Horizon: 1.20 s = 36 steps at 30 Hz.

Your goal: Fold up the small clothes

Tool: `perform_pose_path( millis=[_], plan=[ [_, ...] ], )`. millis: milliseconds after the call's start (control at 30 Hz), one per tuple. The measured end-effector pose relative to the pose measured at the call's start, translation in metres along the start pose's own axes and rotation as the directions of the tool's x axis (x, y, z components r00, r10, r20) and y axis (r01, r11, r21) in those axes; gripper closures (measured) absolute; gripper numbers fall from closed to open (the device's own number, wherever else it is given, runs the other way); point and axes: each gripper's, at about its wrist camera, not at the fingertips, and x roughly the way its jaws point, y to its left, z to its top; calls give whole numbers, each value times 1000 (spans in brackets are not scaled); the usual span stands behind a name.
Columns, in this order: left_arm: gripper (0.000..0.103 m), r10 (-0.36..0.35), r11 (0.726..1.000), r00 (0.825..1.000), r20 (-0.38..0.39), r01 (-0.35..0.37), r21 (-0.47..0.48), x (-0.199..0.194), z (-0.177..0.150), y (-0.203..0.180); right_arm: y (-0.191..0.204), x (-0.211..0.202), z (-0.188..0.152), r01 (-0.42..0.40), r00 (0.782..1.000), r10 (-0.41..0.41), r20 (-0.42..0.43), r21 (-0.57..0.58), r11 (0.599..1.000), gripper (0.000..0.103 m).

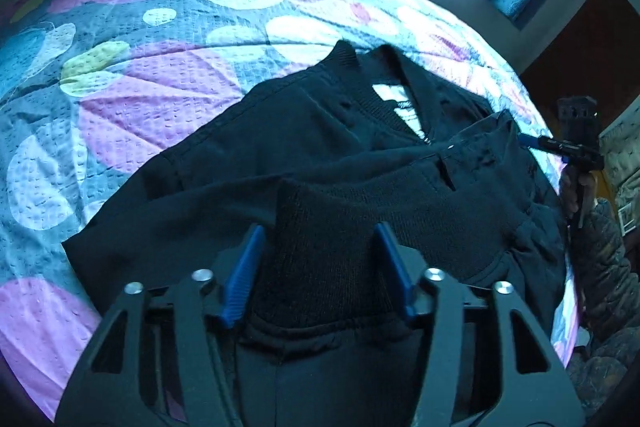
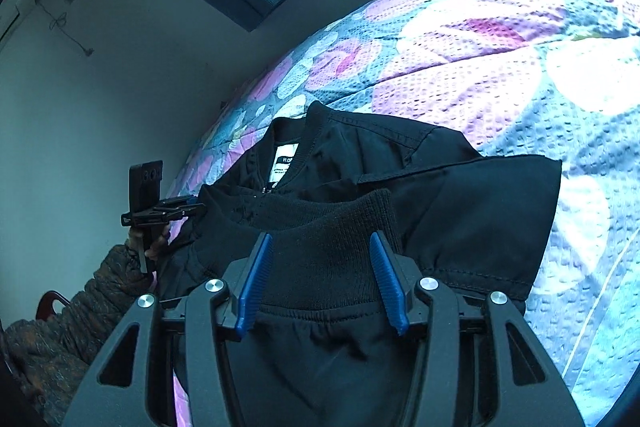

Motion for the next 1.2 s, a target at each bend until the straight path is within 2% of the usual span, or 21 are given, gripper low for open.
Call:
perform_pose_path(
  millis=[67,133,167,200,267,367,433,500,567,600,633,667,700,733,833,1000,1133,1200],
  plan=[
    [56,27,999,1000,-7,-27,19,3,-1,-4,3,1,0,13,1000,-13,-3,-20,1000,53],
    [60,62,997,998,0,-62,45,3,-1,-9,6,3,0,37,999,-37,-8,-39,999,64],
    [61,76,995,997,7,-77,60,3,-2,-13,9,6,0,49,999,-50,-18,-51,997,76],
    [62,85,994,996,11,-86,70,2,-2,-14,11,9,0,68,997,-71,-36,-64,996,83],
    [63,105,991,994,13,-106,88,2,-3,-17,18,12,-1,111,992,-117,-53,-108,988,84],
    [64,110,990,994,14,-111,85,3,-4,-17,19,6,3,133,990,-136,-21,-114,985,81],
    [64,109,991,994,13,-109,77,3,-4,-15,11,-2,7,130,992,-129,14,-68,989,73],
    [64,110,992,994,13,-110,65,5,-4,-13,4,-6,9,139,990,-138,38,-36,990,53],
    [63,111,993,994,13,-112,46,7,-4,-11,1,1,10,193,981,-193,14,-40,980,51],
    [63,113,993,994,13,-113,36,8,-3,-11,1,5,10,194,981,-195,1,-47,980,54],
    [65,118,993,993,16,-118,31,8,-4,-11,2,8,10,184,983,-185,-9,-56,981,64],
    [67,133,991,991,23,-134,32,7,-4,-13,6,11,9,177,984,-179,-16,-76,981,86],
    [74,150,988,988,31,-151,35,6,-5,-14,10,11,8,206,978,-207,-8,-94,974,91],
    [81,174,984,984,46,-175,37,3,-5,-16,15,9,8,226,974,-226,10,-106,968,92],
    [89,199,980,976,92,-200,6,-6,-7,-17,28,-2,7,225,974,-219,61,-120,967,94],
    [92,263,964,953,154,-264,-9,-17,2,-23,51,-17,22,236,964,-211,161,-156,959,94],
    [93,312,949,920,238,-311,-46,-32,34,-20,54,-10,49,270,949,-236,210,-150,951,94],
    [93,329,944,910,253,-322,-69,-31,51,-12,45,0,66,274,945,-244,217,-123,954,94]
  ],
)
